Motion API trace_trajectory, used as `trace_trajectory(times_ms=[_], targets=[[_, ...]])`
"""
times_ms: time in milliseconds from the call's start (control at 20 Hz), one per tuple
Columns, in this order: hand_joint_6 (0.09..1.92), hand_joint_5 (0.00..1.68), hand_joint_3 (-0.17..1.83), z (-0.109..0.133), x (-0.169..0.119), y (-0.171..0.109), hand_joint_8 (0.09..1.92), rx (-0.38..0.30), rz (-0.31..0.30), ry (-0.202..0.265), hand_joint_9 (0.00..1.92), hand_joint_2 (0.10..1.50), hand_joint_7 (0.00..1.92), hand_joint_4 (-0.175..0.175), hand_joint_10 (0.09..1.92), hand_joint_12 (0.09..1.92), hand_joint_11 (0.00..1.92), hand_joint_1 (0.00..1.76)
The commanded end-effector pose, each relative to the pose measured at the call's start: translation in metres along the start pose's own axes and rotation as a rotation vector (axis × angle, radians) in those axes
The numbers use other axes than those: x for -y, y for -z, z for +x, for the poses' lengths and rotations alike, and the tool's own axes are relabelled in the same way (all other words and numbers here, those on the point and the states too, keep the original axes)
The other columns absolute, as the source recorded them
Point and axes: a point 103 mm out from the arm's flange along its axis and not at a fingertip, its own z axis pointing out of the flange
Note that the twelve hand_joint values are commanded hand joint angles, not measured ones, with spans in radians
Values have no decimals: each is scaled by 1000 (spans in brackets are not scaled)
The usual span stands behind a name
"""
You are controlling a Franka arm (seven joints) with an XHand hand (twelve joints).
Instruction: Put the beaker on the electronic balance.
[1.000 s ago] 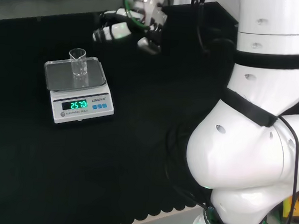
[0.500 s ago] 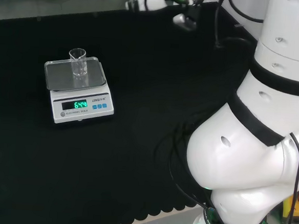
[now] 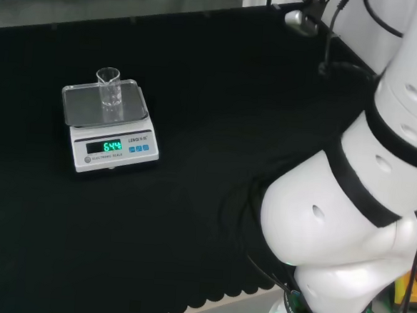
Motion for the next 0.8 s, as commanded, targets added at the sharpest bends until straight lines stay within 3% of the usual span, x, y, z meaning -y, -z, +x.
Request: trace_trajectory(times_ms=[50,350,800], targets=[[87,502,62,37,25,12,886,-9,-88,86,451,768,401,-109,855,1433,402,528],[87,507,62,28,9,-5,882,6,-42,89,456,771,409,-108,853,1433,404,529],[87,508,62,9,-5,-19,878,-4,-11,37,459,774,414,-108,849,1433,406,531]])
